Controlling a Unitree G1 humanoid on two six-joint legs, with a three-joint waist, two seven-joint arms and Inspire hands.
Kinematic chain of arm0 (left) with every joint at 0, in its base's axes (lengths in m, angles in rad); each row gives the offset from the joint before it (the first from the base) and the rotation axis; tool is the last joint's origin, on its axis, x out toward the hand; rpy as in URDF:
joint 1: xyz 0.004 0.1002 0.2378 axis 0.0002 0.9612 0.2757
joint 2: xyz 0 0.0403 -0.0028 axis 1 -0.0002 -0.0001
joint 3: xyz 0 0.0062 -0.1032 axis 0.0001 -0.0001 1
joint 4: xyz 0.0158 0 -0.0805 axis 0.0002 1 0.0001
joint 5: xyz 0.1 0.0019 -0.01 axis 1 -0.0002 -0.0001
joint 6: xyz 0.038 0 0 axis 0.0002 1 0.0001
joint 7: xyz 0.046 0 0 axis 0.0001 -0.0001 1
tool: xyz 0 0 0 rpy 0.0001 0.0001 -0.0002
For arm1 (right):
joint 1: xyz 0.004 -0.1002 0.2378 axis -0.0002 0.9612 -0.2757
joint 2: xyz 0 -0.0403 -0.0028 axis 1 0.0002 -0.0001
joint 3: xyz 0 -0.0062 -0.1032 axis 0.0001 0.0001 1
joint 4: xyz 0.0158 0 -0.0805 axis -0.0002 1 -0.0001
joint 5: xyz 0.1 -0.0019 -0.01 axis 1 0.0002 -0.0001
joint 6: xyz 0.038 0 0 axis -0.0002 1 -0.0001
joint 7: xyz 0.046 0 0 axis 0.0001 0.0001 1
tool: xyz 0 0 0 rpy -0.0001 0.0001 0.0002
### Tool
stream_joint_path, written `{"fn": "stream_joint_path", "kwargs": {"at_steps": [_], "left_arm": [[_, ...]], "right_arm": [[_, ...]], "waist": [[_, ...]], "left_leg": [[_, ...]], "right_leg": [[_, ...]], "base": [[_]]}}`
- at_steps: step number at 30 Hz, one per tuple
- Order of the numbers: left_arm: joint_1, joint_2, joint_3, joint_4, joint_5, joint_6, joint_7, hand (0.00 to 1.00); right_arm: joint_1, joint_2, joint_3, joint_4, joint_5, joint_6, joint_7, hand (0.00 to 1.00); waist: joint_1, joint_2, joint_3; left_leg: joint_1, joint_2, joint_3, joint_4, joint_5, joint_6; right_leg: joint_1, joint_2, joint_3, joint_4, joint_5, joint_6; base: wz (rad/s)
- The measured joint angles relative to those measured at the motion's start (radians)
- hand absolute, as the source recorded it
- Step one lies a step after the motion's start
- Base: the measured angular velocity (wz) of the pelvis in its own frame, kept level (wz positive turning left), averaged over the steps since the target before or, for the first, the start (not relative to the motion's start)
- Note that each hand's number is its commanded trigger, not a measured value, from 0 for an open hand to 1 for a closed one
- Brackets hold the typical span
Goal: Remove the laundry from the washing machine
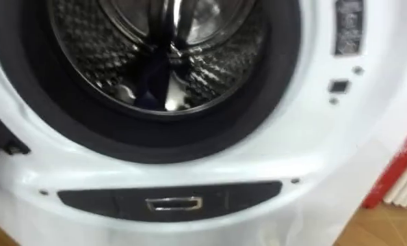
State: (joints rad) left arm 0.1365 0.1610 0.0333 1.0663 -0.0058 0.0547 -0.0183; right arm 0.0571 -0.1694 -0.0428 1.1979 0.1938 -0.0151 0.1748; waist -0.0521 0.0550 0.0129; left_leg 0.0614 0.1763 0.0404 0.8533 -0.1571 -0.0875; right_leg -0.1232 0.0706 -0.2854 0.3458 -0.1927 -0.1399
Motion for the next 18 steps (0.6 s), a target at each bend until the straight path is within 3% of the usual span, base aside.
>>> {"fn": "stream_joint_path", "kwargs": {"at_steps": [1, 2, 3, 6, 7, 8, 10, 11, 12, 13, 14, 15, 16, 17, 18], "left_arm": [[-0.020, 0.000, -0.007, 0.000, -0.001, 0.000, -0.003, 0.00], [-0.058, -0.001, -0.030, -0.007, 0.000, -0.001, -0.008, 0.00], [-0.082, -0.001, -0.048, -0.032, 0.001, -0.003, -0.009, 0.00], [-0.139, -0.006, -0.069, -0.048, 0.017, -0.011, -0.011, 0.00], [-0.148, -0.008, -0.075, -0.048, 0.017, -0.012, -0.011, 0.00], [-0.155, -0.011, -0.080, -0.046, 0.018, -0.018, -0.012, 0.00], [-0.154, -0.017, -0.090, -0.033, 0.018, -0.021, -0.015, 0.00], [-0.143, -0.018, -0.089, -0.026, 0.018, -0.022, -0.017, 0.00], [-0.116, -0.018, -0.090, -0.015, 0.015, -0.025, -0.017, 0.00], [-0.102, -0.018, -0.090, -0.003, 0.015, -0.030, -0.017, 0.00], [-0.081, -0.017, -0.089, 0.024, 0.008, -0.035, -0.017, 0.00], [-0.059, -0.013, -0.089, 0.041, 0.002, -0.035, -0.016, 0.00], [-0.050, -0.012, -0.089, 0.053, -0.002, -0.035, -0.015, 0.00], [-0.032, -0.011, -0.088, 0.059, -0.005, -0.036, -0.013, 0.00], [-0.029, -0.006, -0.085, 0.066, -0.005, -0.042, -0.012, 0.00]], "right_arm": [[-0.002, -0.001, 0.001, 0.000, 0.001, -0.005, -0.002, 0.00], [-0.008, 0.000, -0.002, -0.001, 0.006, -0.012, -0.005, 0.00], [-0.013, 0.004, -0.002, -0.001, 0.009, -0.017, -0.012, 0.00], [-0.040, 0.004, -0.002, -0.007, 0.026, -0.010, -0.030, 0.00], [-0.039, 0.005, -0.002, -0.013, 0.034, -0.008, -0.033, 0.00], [-0.037, 0.006, -0.013, -0.022, 0.043, -0.003, -0.034, 0.00], [-0.021, 0.013, -0.030, -0.043, 0.044, 0.003, -0.040, 0.00], [-0.011, 0.014, -0.030, -0.047, 0.044, 0.003, -0.040, 0.00], [-0.002, 0.014, -0.028, -0.047, 0.047, 0.005, -0.041, 0.00], [0.003, 0.014, -0.028, -0.047, 0.051, 0.005, -0.043, 0.00], [0.006, 0.014, -0.029, -0.047, 0.061, 0.003, -0.043, 0.00], [0.013, 0.014, -0.029, -0.046, 0.088, 0.004, -0.046, 0.00], [0.019, 0.012, -0.030, -0.046, 0.107, 0.004, -0.048, 0.00], [0.026, 0.009, -0.038, -0.046, 0.124, 0.004, -0.050, 0.00], [0.026, 0.006, -0.037, -0.045, 0.123, 0.004, -0.051, 0.00]], "waist": [[-0.001, 0.002, 0.0012], [-0.006, 0.008, 0.0027], [-0.015, 0.014, 0.0001], [-0.028, 0.014, 0.0022], [-0.027, 0.015, 0.0020], [-0.025, 0.015, 0.0010], [-0.030, 0.008, -0.0020], [-0.024, -0.008, -0.0116], [-0.023, -0.017, -0.0149], [-0.023, -0.020, -0.0165], [-0.027, -0.028, -0.0188], [-0.028, -0.022, -0.0109], [-0.028, -0.029, -0.0072], [-0.031, -0.019, -0.0127], [-0.030, -0.019, -0.0130]], "left_leg": [[0.016, -0.001, -0.007, -0.047, -0.007, -0.006], [0.045, 0.000, -0.026, -0.138, -0.055, -0.023], [0.071, 0.003, -0.044, -0.224, -0.125, -0.030], [0.103, 0.002, -0.049, -0.431, -0.234, -0.025], [0.110, 0.000, -0.050, -0.475, -0.245, -0.024], [0.120, -0.016, -0.045, -0.547, -0.260, -0.006], [0.102, -0.053, -0.034, -0.583, -0.265, 0.021], [0.086, -0.085, -0.015, -0.584, -0.251, 0.054], [0.076, -0.110, -0.002, -0.582, -0.237, 0.080], [0.073, -0.125, 0.010, -0.583, -0.230, 0.095], [0.068, -0.152, 0.039, -0.584, -0.217, 0.120], [0.063, -0.150, 0.101, -0.576, -0.214, 0.129], [0.062, -0.147, 0.122, -0.574, -0.208, 0.130], [0.057, -0.143, 0.127, -0.580, -0.192, 0.134], [0.053, -0.128, 0.155, -0.593, -0.172, 0.130]], "right_leg": [[-0.011, 0.000, -0.010, 0.008, 0.001, -0.001], [-0.041, 0.000, -0.031, 0.022, 0.006, -0.004], [-0.068, -0.002, -0.049, 0.027, 0.020, -0.005], [-0.148, -0.020, -0.076, 0.032, 0.075, -0.002], [-0.161, -0.023, -0.077, 0.028, 0.091, 0.001], [-0.182, -0.031, -0.077, 0.019, 0.123, 0.006], [-0.193, -0.051, -0.065, -0.021, 0.191, 0.024], [-0.192, -0.060, -0.034, -0.073, 0.249, 0.035], [-0.176, -0.072, -0.007, -0.134, 0.313, 0.048], [-0.166, -0.075, 0.007, -0.164, 0.342, 0.060], [-0.147, -0.088, 0.048, -0.214, 0.395, 0.095], [-0.148, -0.103, 0.086, -0.177, 0.384, 0.123], [-0.151, -0.111, 0.095, -0.125, 0.344, 0.132], [-0.144, -0.132, 0.092, -0.005, 0.245, 0.142], [-0.112, -0.154, 0.090, 0.096, 0.148, 0.149]], "base": [[0.38], [0.41], [0.36], [0.20], [0.08], [0.00], [-0.06], [-0.28], [-0.29], [-0.12], [0.00], [0.00], [0.13], [0.40], [0.61]]}}
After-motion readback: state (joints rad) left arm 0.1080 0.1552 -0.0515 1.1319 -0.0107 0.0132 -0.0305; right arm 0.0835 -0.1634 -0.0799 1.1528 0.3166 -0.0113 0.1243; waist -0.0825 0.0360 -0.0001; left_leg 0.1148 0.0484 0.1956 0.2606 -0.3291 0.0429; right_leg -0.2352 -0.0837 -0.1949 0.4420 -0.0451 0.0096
